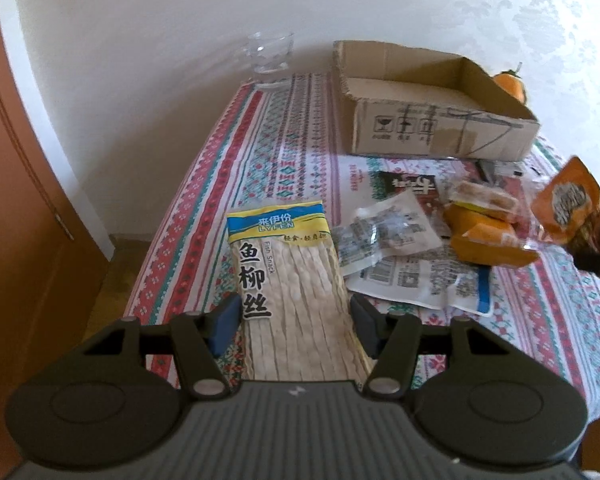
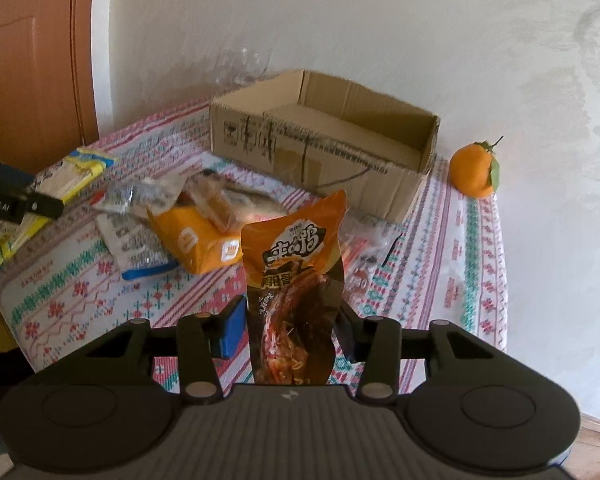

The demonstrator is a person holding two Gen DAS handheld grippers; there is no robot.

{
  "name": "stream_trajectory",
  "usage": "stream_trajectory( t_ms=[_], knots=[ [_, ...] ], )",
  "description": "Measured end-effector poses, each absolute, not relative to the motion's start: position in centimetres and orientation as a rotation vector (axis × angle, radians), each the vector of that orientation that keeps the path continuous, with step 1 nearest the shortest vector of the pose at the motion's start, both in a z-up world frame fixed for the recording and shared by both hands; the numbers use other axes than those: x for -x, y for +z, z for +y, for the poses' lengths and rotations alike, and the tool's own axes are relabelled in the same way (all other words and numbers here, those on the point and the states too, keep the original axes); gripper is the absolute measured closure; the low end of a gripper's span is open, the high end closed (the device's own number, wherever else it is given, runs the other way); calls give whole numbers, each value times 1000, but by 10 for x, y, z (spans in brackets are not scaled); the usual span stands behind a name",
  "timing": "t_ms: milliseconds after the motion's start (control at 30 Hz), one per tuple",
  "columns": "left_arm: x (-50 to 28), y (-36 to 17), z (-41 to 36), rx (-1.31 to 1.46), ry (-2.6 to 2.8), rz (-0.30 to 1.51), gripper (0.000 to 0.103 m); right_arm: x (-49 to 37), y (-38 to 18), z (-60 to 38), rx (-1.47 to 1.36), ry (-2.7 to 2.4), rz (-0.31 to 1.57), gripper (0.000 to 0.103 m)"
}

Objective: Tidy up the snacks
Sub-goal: 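Lift both bags and lower them into the cardboard box, opening both tools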

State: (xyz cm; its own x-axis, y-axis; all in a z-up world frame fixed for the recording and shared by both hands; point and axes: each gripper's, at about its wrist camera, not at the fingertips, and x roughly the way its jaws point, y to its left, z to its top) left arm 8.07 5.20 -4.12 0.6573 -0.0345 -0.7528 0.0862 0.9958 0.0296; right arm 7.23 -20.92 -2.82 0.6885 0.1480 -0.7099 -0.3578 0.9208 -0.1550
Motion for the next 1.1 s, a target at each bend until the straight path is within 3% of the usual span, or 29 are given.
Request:
stream_trajectory(
  t_ms=[367, 733, 1000, 1100],
  knots=[
    [-116, 5, 36, -105, -196, 792, 44, -100, -1, -216, 267, 293, 711, 51],
    [-236, 48, -29, -182, -358, 670, 44, -156, 21, -230, 226, 289, 652, 51],
    [-341, 32, -62, -212, -334, 711, 44, -187, 25, -238, 205, 269, 646, 51],
    [-362, 20, -67, -223, -339, 717, 36, -193, 26, -239, 200, 264, 647, 51]
  ],
)
